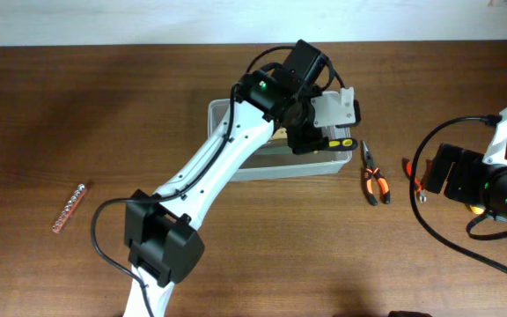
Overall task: Pack container
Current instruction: 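Carry the file over the container with the left gripper, then lower the file into the container and open the left gripper, then grasp the copper socket bit strip with the left gripper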
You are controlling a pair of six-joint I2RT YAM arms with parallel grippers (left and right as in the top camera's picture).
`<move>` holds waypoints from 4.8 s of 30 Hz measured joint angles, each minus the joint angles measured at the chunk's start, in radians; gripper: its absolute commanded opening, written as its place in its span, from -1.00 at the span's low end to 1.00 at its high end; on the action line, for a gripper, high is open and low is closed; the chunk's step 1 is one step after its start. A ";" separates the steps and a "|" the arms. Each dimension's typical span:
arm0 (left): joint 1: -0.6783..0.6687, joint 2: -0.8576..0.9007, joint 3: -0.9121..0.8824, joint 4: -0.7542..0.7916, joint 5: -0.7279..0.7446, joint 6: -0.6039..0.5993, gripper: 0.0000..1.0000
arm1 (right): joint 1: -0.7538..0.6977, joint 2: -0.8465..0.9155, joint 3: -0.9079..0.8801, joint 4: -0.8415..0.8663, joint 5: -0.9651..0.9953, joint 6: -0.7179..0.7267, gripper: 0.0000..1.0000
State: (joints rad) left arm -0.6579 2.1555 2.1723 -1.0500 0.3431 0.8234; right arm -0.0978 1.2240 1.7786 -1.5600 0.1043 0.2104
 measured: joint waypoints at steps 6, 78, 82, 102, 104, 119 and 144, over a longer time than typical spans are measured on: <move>-0.029 0.036 0.000 0.016 0.077 0.057 0.48 | 0.000 0.000 0.000 0.000 0.000 0.000 0.98; 0.042 0.103 0.113 -0.108 -0.292 -0.182 0.98 | 0.000 0.000 0.000 -0.076 -0.041 0.000 0.98; 0.099 -0.040 0.122 -0.222 -0.299 -0.193 0.98 | 0.000 0.000 0.000 -0.075 -0.042 0.000 0.98; 0.933 -0.183 -0.360 -0.309 -0.325 -0.273 1.00 | 0.000 0.020 0.000 -0.075 -0.042 0.000 0.98; 0.993 -0.182 -0.441 -0.253 -0.326 -0.246 0.92 | 0.000 0.032 0.000 -0.075 -0.042 0.000 0.98; 1.096 -0.182 -0.677 0.011 -0.329 0.045 0.79 | 0.000 0.132 0.000 -0.086 -0.058 0.000 0.98; 1.167 -0.182 -0.866 0.255 -0.357 0.075 0.37 | 0.000 0.133 0.000 -0.086 -0.055 0.000 0.98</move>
State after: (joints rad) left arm 0.5091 1.9732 1.3060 -0.7952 -0.0135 0.8986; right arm -0.0978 1.3567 1.7786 -1.6463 0.0490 0.2104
